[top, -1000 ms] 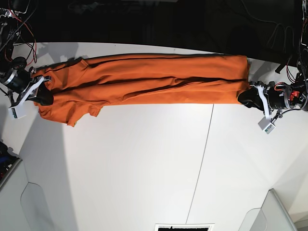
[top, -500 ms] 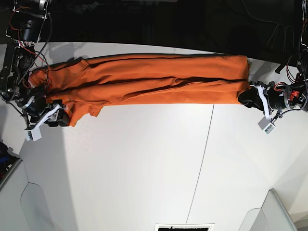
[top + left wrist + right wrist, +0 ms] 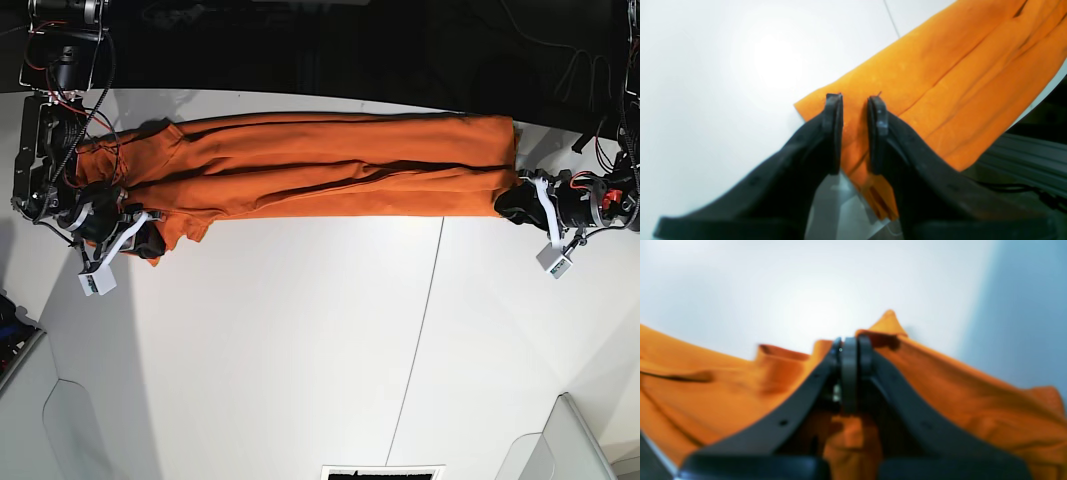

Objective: Layout the t-shirt on the table in an organized manner, then fold the t-shirt properly
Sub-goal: 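Grasp the strip end near the collar with the right gripper, then grasp the opposite strip end with the left gripper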

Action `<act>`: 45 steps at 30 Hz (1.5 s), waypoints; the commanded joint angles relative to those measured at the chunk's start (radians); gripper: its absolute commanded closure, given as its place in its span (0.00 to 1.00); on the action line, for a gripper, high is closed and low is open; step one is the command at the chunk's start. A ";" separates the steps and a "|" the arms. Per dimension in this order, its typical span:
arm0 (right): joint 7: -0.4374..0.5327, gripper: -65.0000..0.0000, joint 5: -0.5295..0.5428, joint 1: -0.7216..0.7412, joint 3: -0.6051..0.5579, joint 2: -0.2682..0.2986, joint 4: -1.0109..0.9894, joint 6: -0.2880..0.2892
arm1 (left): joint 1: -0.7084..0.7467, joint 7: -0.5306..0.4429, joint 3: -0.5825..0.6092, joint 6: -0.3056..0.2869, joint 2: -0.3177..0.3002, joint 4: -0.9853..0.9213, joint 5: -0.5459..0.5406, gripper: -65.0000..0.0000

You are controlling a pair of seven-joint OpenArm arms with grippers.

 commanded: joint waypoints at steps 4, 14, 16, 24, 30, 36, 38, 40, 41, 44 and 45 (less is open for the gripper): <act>-0.059 1.00 0.081 -0.006 0.089 0.020 0.148 0.011 | -0.018 -0.014 -0.012 -0.006 -0.023 0.010 -0.016 0.76; -0.087 1.00 0.104 -0.275 0.200 0.039 0.400 0.011 | -0.018 -0.018 -0.012 -0.006 -0.023 0.010 0.006 0.76; -0.087 1.00 0.103 -0.336 0.218 0.039 0.456 0.011 | -0.018 -0.018 -0.012 -0.006 -0.023 0.010 0.005 0.76; -0.077 1.00 0.085 -0.466 0.235 0.022 0.502 0.011 | -0.018 -0.018 -0.012 -0.006 -0.023 0.010 -0.005 0.72; -0.071 0.83 0.086 -0.465 0.240 0.015 0.503 0.011 | -0.019 -0.012 -0.040 -0.006 -0.023 0.010 -0.080 0.57; -0.045 0.66 0.095 -0.465 0.263 0.014 0.532 0.011 | 0.017 0.133 -0.265 -0.006 -0.023 0.010 -0.240 0.57; -0.041 0.66 0.095 -0.465 0.263 0.014 0.535 0.011 | 0.089 0.140 -0.346 -0.006 -0.023 0.010 -0.284 0.57; -0.036 0.66 0.082 -0.465 0.263 0.014 0.535 0.011 | 0.166 0.134 -0.405 -0.006 -0.014 0.010 -0.294 0.57; -0.031 0.66 0.077 -0.465 0.262 0.014 0.535 0.011 | 0.201 0.131 -0.437 -0.006 0.000 0.010 -0.293 0.57; -0.015 0.66 0.074 -0.465 0.262 0.014 0.535 0.011 | 0.277 0.111 -0.573 -0.006 0.084 0.010 -0.279 0.57; -0.014 0.66 0.074 -0.465 0.262 0.014 0.535 0.011 | 0.292 0.108 -0.624 -0.006 0.119 0.010 -0.278 0.57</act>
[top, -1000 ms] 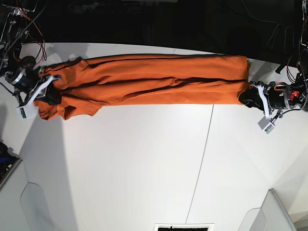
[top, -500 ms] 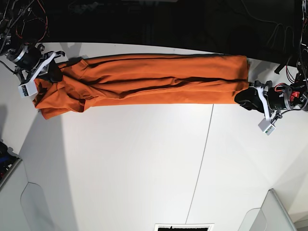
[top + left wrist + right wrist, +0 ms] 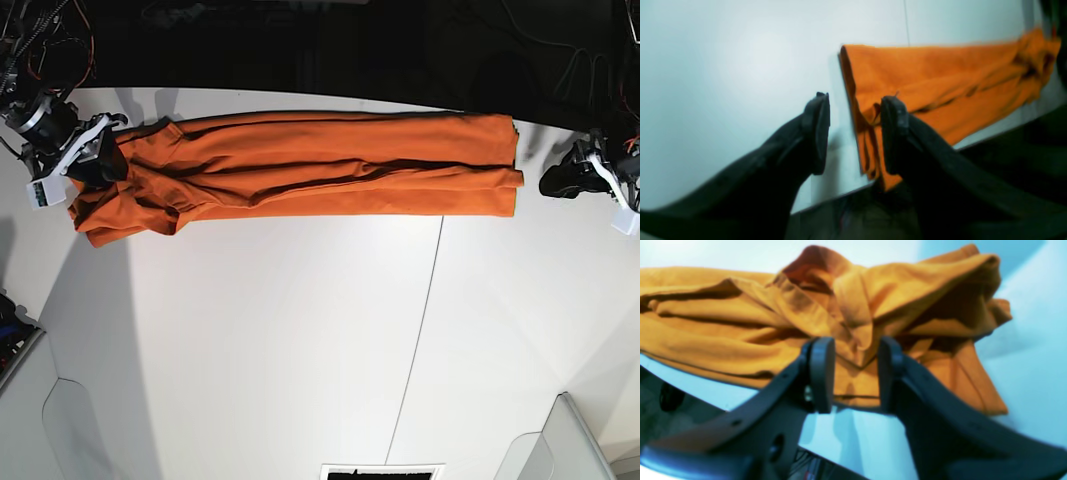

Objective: Layout the t-shirt on the table in an organized manner, then fold the t-shirt properly
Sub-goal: 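Grasp the opposite strip end with the left gripper, then lift the strip end with the left gripper and fold it toward the right gripper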

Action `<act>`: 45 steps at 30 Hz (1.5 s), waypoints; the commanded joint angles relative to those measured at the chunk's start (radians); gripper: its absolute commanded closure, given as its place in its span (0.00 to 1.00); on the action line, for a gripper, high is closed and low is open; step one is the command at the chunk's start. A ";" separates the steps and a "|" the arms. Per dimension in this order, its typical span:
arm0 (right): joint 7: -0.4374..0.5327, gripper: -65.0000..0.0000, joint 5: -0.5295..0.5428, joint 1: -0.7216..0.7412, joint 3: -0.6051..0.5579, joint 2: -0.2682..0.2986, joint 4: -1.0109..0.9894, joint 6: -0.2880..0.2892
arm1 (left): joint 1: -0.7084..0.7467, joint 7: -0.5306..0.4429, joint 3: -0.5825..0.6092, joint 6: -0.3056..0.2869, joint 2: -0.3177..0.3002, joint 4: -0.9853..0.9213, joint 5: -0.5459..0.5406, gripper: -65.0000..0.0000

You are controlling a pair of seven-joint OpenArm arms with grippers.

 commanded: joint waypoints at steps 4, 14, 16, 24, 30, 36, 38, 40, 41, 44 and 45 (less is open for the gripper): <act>0.022 0.66 0.015 0.005 0.007 -0.004 0.016 0.000 | 0.049 -0.032 -0.095 -0.009 0.047 0.014 -0.039 0.48; 0.025 0.66 0.032 0.005 0.007 -0.036 0.016 0.001 | 0.062 -0.157 -0.084 -0.009 0.170 0.014 0.153 0.42; 0.026 0.66 0.038 0.005 0.007 -0.038 0.016 0.001 | 0.062 -0.158 -0.068 -0.009 0.170 0.014 0.151 0.42; 0.025 0.66 0.037 0.005 0.007 -0.050 0.016 0.001 | -0.004 -0.157 0.042 -0.009 0.202 0.014 0.161 0.42; 0.027 0.66 0.038 0.005 0.007 -0.050 0.016 0.001 | -0.023 -0.158 0.128 -0.009 0.217 0.014 0.245 0.42; 0.033 0.66 0.037 0.008 0.007 -0.050 0.016 0.001 | -0.019 -0.193 0.207 -0.009 0.217 0.014 0.306 0.45; 0.033 0.66 0.037 0.008 0.007 -0.050 0.016 0.001 | -0.022 -0.218 0.209 -0.009 0.217 0.014 0.334 0.65; 0.037 0.66 0.037 0.011 0.007 -0.050 0.016 0.000 | -0.034 -0.238 0.204 -0.009 0.217 0.014 0.377 0.94; 0.037 0.66 0.037 0.017 0.007 -0.050 0.016 0.001 | -0.044 -0.241 0.199 -0.009 0.216 0.014 0.397 1.00; 0.037 0.66 0.037 0.031 0.007 -0.050 0.016 0.000 | -0.089 -0.261 0.156 -0.009 0.213 0.016 0.452 1.00; 0.037 0.66 0.038 0.032 0.007 -0.050 0.016 0.000 | -0.106 -0.267 0.138 -0.009 0.208 0.016 0.475 1.00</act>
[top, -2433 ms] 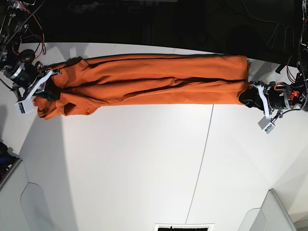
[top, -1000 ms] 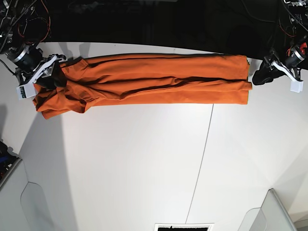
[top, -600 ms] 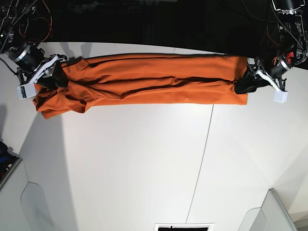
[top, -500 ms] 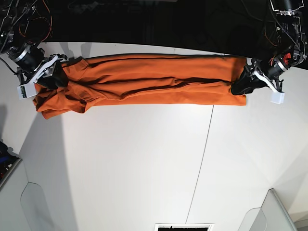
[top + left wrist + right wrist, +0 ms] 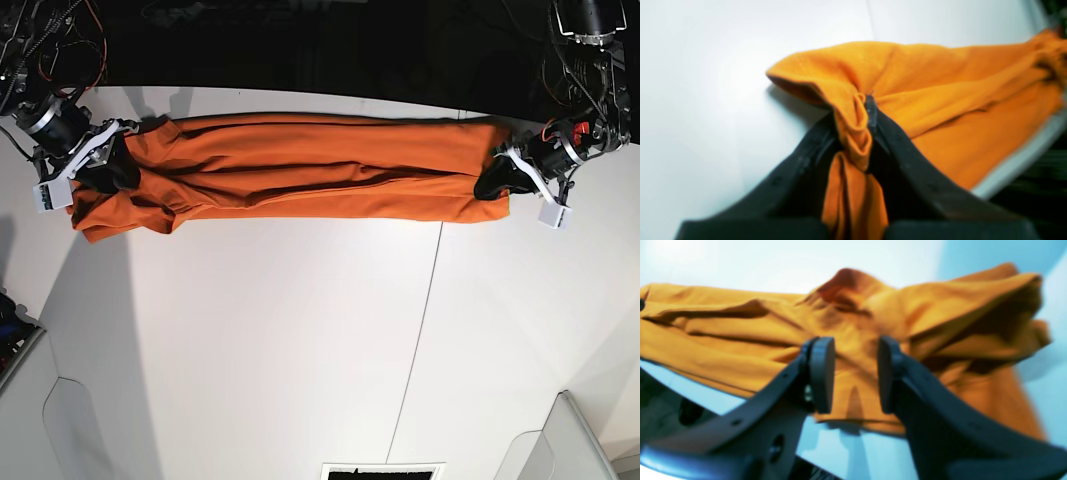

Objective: Layout the t-shirt on the table in an organized manner, then fold the t-shirt properly
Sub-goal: 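Lift the strip end with the left gripper and fold it toward the right gripper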

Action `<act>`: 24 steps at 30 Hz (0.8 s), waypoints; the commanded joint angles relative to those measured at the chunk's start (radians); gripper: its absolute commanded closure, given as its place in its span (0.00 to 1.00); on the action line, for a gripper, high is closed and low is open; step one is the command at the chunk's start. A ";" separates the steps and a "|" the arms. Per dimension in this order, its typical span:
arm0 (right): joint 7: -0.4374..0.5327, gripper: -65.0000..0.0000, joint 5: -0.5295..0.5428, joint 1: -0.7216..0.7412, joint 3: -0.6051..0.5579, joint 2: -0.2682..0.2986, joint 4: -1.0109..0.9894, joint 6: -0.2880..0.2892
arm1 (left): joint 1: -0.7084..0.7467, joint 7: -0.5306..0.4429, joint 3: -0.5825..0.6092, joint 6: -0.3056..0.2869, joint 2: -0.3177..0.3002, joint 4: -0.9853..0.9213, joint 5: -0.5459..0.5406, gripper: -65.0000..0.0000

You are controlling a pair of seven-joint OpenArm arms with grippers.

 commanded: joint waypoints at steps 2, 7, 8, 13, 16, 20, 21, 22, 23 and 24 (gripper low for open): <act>0.025 0.66 0.019 0.007 0.006 0.013 0.016 0.000 | -0.043 -0.007 -0.027 0.014 -0.049 0.008 0.042 1.00; 0.033 0.66 0.020 0.014 0.006 0.013 0.016 0.000 | -0.126 -0.003 -0.026 0.014 -0.150 0.013 0.050 1.00; 0.036 0.66 0.019 0.017 0.006 0.013 0.016 0.000 | -0.142 0.005 -0.026 0.014 -0.166 0.021 0.049 1.00; 0.037 0.66 0.019 0.022 0.006 0.013 0.016 0.000 | -0.140 0.097 -0.023 0.014 -0.192 0.187 -0.018 1.00; 0.040 0.66 0.019 0.024 0.006 0.013 0.016 0.000 | -0.106 0.110 0.013 0.014 -0.177 0.321 -0.079 1.00; 0.039 0.66 0.014 0.024 0.006 0.012 0.016 0.000 | -0.082 0.109 0.132 0.014 -0.120 0.455 -0.048 1.00; 0.039 0.66 0.014 0.024 0.006 0.013 0.016 0.000 | -0.082 0.108 0.170 0.014 -0.101 0.462 -0.027 1.00; 0.039 0.66 0.014 0.024 0.006 0.013 0.016 0.001 | -0.085 0.101 0.208 0.014 -0.081 0.462 -0.004 1.00; 0.038 0.66 0.014 0.024 0.006 0.013 0.016 0.000 | -0.085 0.096 0.241 0.014 -0.057 0.462 0.027 1.00; 0.035 0.66 0.014 0.024 0.006 0.013 0.016 0.000 | -0.085 0.092 0.272 0.014 -0.032 0.461 0.056 1.00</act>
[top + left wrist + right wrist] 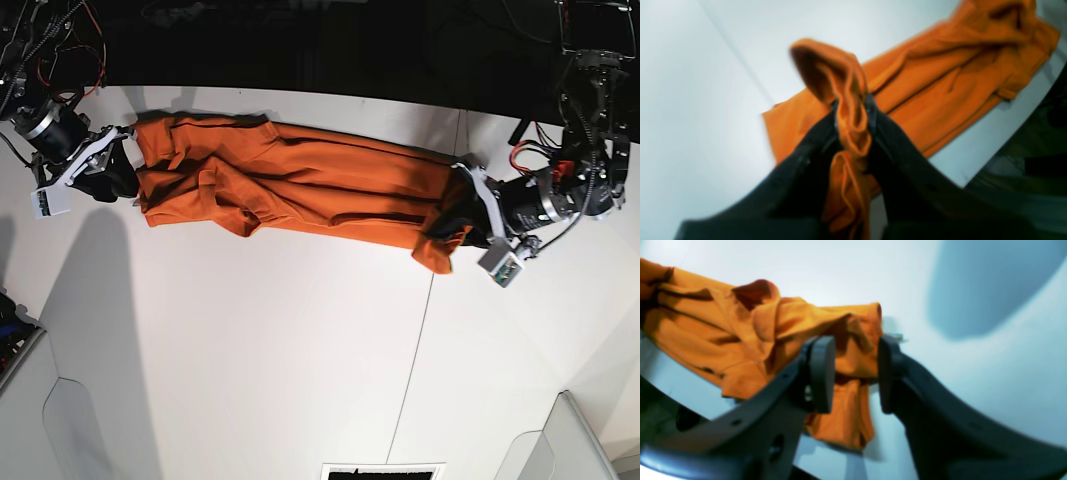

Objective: Layout the t-shirt on the table in an organized manner, then fold the t-shirt properly
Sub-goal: 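Lift the strip end with the left gripper and fold it toward the right gripper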

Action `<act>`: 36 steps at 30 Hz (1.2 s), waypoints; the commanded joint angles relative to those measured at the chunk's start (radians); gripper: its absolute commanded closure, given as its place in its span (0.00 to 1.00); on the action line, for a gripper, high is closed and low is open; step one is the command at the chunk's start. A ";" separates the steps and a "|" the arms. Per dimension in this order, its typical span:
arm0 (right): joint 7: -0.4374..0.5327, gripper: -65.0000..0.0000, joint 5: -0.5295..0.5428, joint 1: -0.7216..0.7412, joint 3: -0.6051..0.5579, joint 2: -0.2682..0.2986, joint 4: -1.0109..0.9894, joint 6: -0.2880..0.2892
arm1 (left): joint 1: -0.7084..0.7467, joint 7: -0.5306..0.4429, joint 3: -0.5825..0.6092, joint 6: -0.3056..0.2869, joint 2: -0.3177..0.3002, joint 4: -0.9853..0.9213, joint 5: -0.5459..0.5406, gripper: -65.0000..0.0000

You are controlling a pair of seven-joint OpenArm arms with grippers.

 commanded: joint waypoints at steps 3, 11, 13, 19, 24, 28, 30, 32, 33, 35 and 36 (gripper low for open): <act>0.023 0.66 0.016 0.008 0.006 0.013 0.016 0.000 | -0.016 -0.060 0.063 -0.006 0.057 0.004 0.075 1.00; 0.023 0.63 -0.020 0.008 0.061 0.013 0.016 -0.027 | -0.016 -0.123 0.144 0.001 0.150 -0.120 0.138 0.36; 0.027 0.49 -0.032 0.007 0.093 0.014 0.012 -0.034 | -0.016 -0.123 0.148 0.001 0.157 -0.125 0.127 0.35; 0.035 0.31 -0.007 0.008 0.119 0.014 -0.097 -0.032 | -0.017 -0.079 0.148 -0.006 0.164 -0.125 -0.124 0.35; 0.038 0.31 0.069 0.037 0.088 0.010 -0.222 0.011 | -0.025 -0.037 0.148 -0.006 0.222 -0.125 -0.179 0.35; 0.037 0.31 0.088 0.063 0.023 0.010 -0.289 0.011 | -0.031 -0.040 0.148 -0.006 0.232 -0.125 -0.171 0.35; 0.037 0.31 0.102 0.072 -0.018 0.010 -0.307 0.014 | -0.031 -0.040 0.148 -0.006 0.232 -0.125 -0.158 0.35; 0.037 0.31 0.096 0.082 -0.061 0.010 -0.309 0.016 | -0.033 -0.040 0.148 -0.006 0.232 -0.125 -0.148 0.35; 0.037 0.31 0.092 0.087 -0.080 0.010 -0.309 0.016 | -0.034 -0.040 0.148 -0.006 0.232 -0.124 -0.145 0.35; 0.038 0.31 0.090 0.092 -0.113 0.010 -0.309 0.016 | -0.032 -0.040 0.148 -0.006 0.232 -0.125 -0.140 0.35; 0.038 0.31 0.089 0.092 -0.126 0.010 -0.309 0.016 | -0.032 -0.039 0.148 -0.006 0.232 -0.125 -0.136 0.35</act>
